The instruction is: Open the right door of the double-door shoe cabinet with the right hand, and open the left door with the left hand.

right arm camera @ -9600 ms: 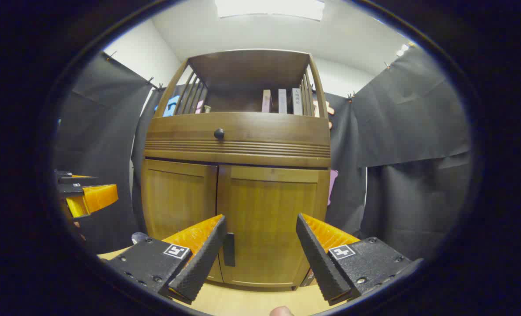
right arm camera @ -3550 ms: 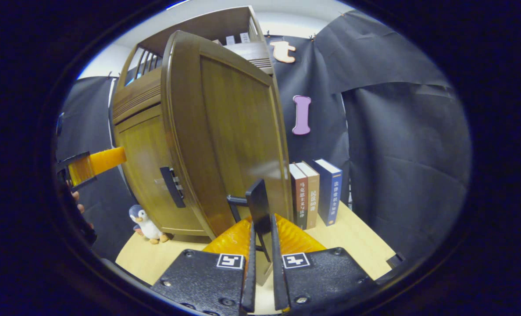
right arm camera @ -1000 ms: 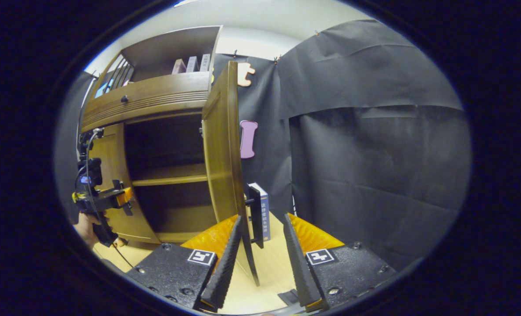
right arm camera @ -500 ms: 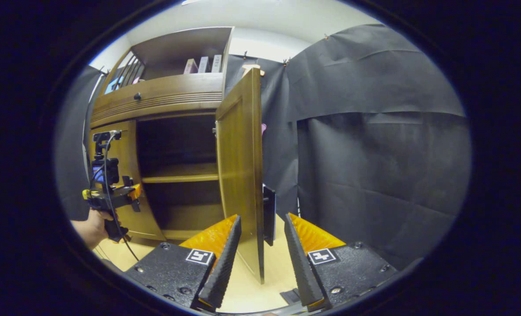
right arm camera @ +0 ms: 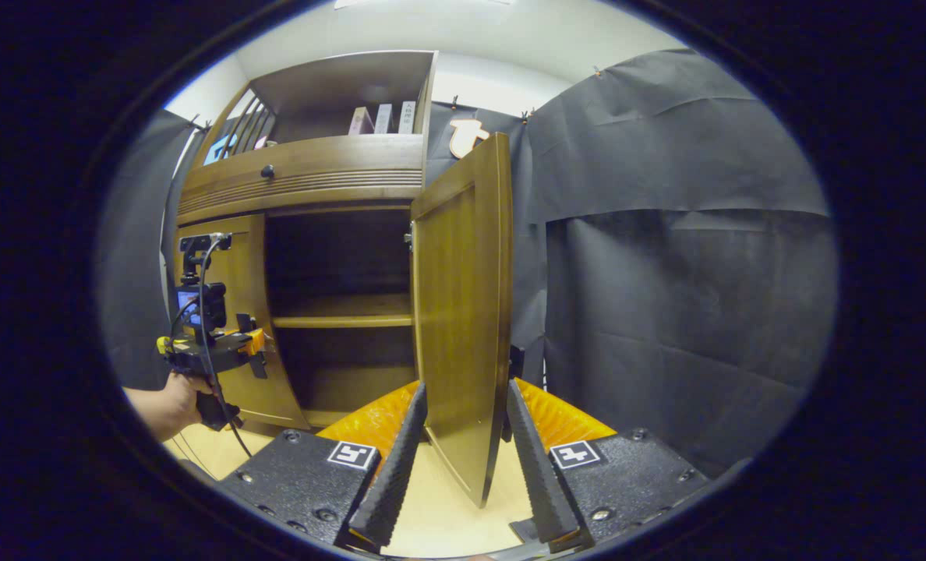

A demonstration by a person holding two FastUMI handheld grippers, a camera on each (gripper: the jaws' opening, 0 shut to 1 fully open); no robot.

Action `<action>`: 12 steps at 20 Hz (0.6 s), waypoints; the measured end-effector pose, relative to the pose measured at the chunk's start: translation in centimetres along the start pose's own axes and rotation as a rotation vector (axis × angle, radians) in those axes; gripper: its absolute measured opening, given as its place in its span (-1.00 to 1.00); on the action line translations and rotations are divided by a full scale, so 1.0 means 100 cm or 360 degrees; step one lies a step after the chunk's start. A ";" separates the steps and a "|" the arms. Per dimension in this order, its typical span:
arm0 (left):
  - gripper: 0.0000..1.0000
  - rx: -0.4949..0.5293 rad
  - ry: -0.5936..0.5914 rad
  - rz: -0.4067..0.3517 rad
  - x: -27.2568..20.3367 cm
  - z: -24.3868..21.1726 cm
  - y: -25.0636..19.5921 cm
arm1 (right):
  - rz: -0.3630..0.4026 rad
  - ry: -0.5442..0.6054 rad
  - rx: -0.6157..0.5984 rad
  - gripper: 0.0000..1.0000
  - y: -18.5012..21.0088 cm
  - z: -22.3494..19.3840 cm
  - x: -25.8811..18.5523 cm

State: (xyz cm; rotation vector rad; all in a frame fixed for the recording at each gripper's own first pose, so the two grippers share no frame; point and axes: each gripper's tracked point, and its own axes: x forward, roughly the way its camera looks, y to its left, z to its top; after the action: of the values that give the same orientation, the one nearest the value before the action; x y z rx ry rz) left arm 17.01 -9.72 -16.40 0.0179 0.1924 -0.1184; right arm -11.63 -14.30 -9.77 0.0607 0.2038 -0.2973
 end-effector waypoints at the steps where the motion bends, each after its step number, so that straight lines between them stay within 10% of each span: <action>1: -0.47 -0.0002 0.0010 -0.0007 -0.001 0.000 -0.001 | 0.0005 -0.0005 -0.0001 0.35 0.001 0.001 0.000; 12: -0.30 -0.0002 0.0032 -0.0061 -0.045 -0.005 0.003 | 0.0151 -0.0022 -0.0035 0.35 0.033 -0.001 0.010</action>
State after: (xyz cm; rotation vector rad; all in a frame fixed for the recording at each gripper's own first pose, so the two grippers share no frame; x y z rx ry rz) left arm 12.53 -8.85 -16.02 0.0143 0.2132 -0.1563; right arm -9.68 -11.41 -9.98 0.0464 0.1895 -0.2012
